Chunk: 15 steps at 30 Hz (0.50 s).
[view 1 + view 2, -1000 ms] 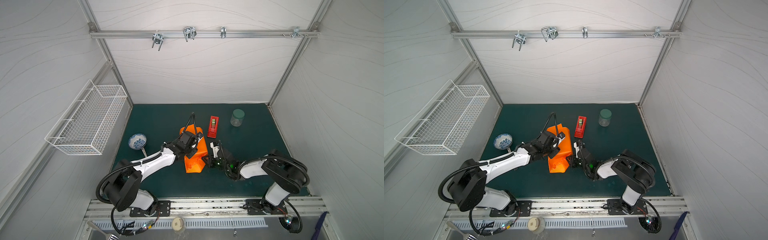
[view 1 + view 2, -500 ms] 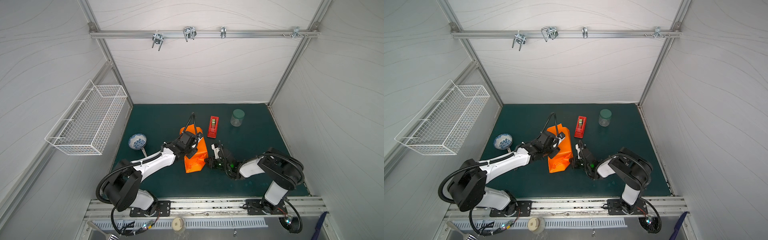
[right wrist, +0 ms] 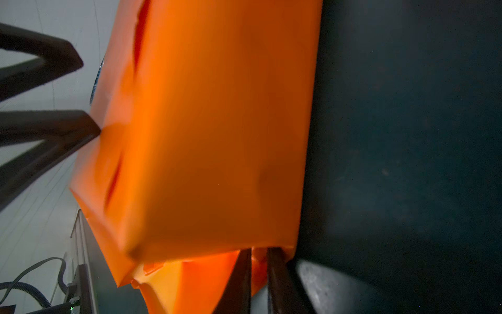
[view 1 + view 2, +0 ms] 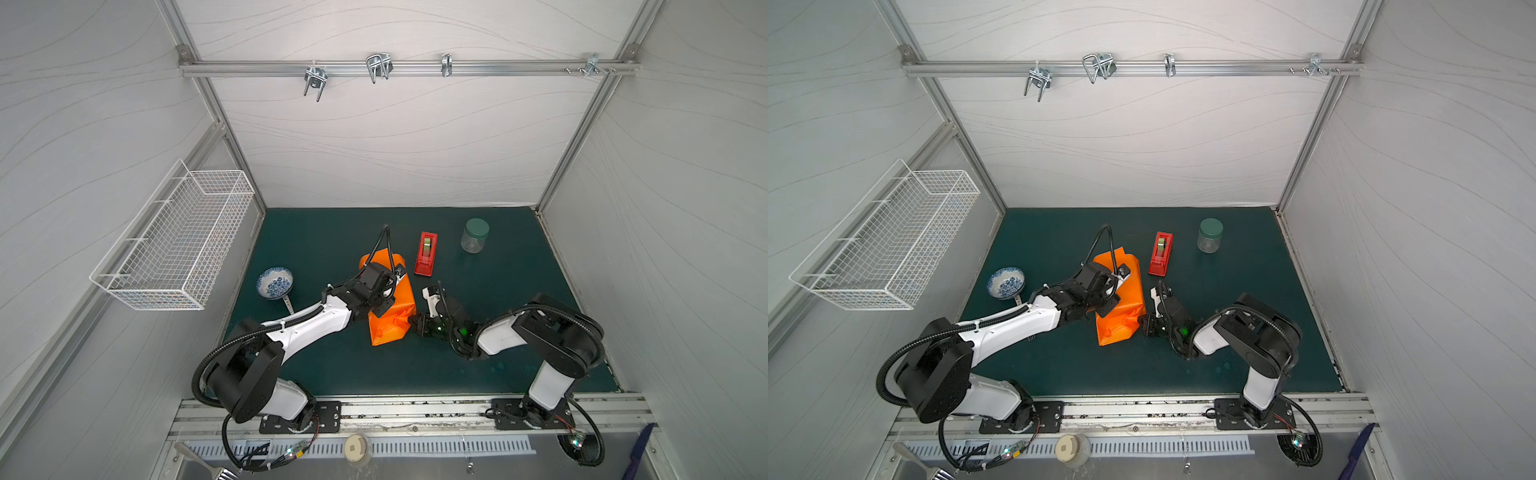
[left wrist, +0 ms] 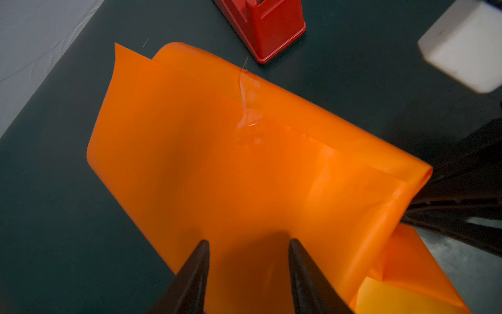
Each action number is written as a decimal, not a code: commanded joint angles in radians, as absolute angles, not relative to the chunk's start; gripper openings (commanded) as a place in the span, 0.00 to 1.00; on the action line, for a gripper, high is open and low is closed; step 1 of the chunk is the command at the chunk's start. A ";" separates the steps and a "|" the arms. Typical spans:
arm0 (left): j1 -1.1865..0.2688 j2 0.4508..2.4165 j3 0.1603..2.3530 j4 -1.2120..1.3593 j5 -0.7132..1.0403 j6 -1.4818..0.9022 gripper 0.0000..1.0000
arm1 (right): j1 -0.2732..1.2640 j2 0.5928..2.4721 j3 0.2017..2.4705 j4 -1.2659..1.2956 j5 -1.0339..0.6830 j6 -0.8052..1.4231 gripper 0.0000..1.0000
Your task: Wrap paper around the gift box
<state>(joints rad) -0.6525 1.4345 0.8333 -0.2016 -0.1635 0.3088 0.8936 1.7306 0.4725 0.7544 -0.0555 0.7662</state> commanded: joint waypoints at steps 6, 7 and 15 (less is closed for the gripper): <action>-0.648 1.459 0.813 -0.230 -0.150 0.308 0.50 | 0.955 1.721 0.448 0.627 -0.036 0.772 0.14; -0.648 1.460 0.814 -0.230 -0.151 0.307 0.50 | 0.962 1.722 0.449 0.627 -0.034 0.772 0.14; -0.648 1.459 0.814 -0.231 -0.152 0.305 0.49 | 1.017 1.720 0.414 0.634 -0.003 0.806 0.12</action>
